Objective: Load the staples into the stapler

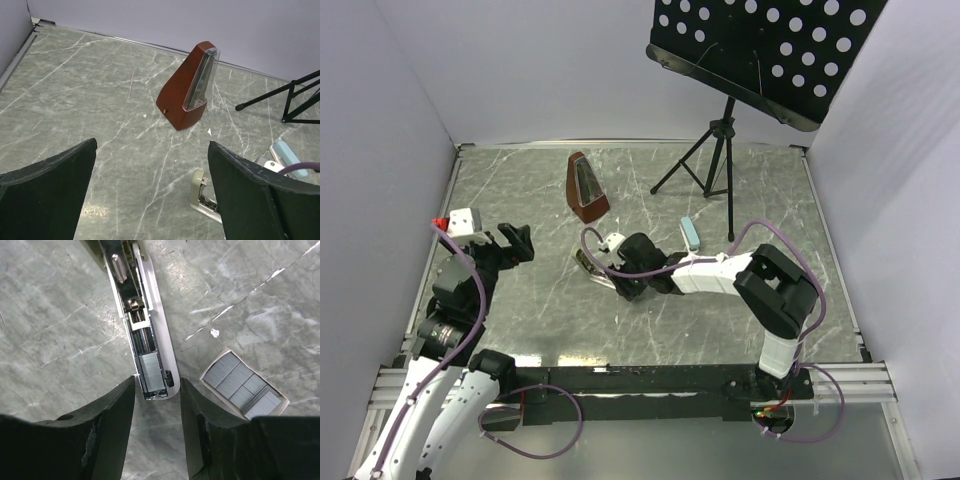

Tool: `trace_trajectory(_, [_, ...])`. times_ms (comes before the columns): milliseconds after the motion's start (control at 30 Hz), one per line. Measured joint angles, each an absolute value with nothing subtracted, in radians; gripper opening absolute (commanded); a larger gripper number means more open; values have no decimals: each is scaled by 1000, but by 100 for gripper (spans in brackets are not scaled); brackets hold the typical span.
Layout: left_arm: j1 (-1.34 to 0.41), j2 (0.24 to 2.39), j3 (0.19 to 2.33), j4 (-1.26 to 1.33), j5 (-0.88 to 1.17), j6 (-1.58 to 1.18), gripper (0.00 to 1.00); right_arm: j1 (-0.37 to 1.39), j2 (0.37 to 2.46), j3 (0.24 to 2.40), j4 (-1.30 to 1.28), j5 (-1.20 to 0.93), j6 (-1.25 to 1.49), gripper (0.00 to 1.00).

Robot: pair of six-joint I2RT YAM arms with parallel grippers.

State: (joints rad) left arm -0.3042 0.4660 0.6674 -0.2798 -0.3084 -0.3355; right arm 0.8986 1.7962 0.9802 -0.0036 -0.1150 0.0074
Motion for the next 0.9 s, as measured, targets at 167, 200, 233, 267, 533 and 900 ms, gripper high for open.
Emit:
trace_trajectory(167, [-298, 486, 667, -273, -300, -335, 97, 899, 1784, 942, 55, -123, -25, 46])
trace_trajectory(200, [-296, 490, 667, -274, -298, -335, 97, 899, 1782, 934, 68, -124, -28, 46])
trace_trajectory(233, [-294, 495, 667, -273, -293, -335, 97, 898, 1780, 926, 82, -126, -33, 46])
trace_trajectory(267, [-292, 498, 667, -273, -291, -336, 97, 897, 1778, 920, 93, -126, -38, 46])
trace_trajectory(533, [-271, 535, 667, -263, -259, -335, 97, 884, 1773, 865, 205, -155, -65, 47])
trace_trajectory(900, [-223, 588, 667, -244, -196, -335, 97, 852, 1773, 805, 335, -225, -71, 25])
